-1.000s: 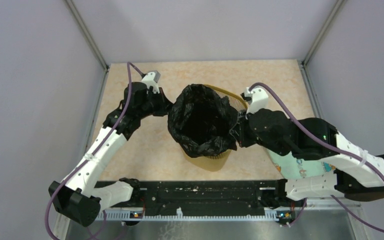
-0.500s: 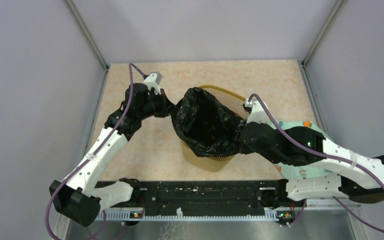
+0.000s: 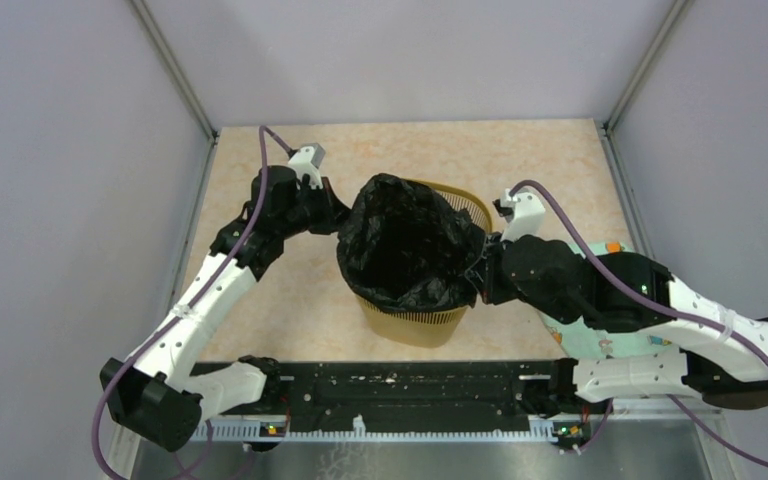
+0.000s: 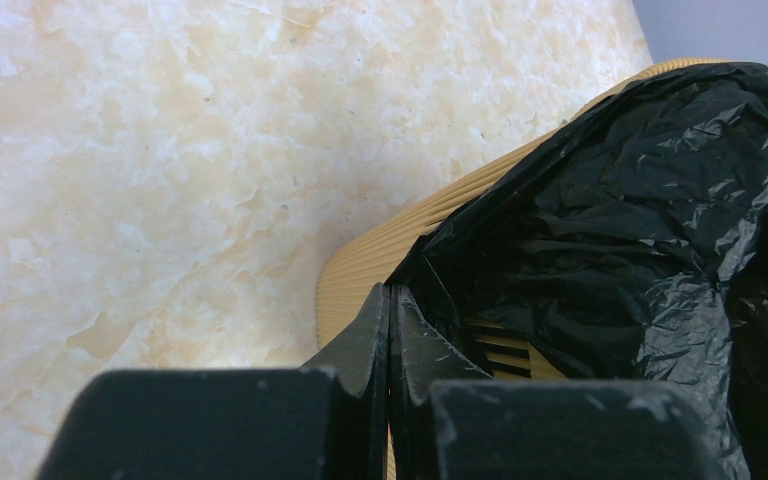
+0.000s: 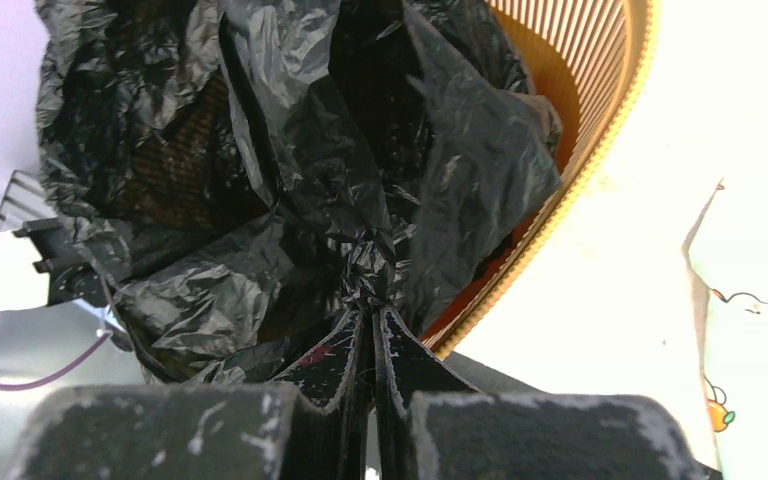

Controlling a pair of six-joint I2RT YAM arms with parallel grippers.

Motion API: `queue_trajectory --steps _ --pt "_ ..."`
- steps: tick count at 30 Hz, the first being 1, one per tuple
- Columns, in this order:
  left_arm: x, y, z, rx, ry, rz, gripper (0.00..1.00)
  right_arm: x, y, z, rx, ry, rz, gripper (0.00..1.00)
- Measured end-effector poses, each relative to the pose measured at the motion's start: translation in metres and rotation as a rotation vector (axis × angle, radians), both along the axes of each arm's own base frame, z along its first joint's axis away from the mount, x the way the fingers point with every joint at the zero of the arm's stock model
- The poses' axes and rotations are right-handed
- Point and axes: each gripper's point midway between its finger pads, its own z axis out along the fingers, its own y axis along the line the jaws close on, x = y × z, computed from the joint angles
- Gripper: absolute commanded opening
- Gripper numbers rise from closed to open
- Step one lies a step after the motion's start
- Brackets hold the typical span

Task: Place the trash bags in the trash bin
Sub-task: Place the trash bag in the trash bin.

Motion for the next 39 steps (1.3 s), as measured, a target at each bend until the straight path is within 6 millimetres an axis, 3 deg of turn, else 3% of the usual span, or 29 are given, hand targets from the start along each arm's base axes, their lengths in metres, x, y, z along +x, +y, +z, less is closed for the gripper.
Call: queue_trajectory --steps 12,26,39 --pt "-0.004 -0.004 0.001 -0.016 0.009 -0.024 0.02 -0.020 -0.028 0.012 0.102 0.048 0.036 0.00" --pt "-0.006 -0.006 -0.001 -0.027 0.022 -0.035 0.02 -0.020 -0.029 -0.056 -0.154 0.137 -0.010 0.00" --pt "-0.003 -0.008 -0.004 -0.032 0.023 -0.035 0.02 0.000 -0.012 -0.078 -0.105 0.012 -0.007 0.00"
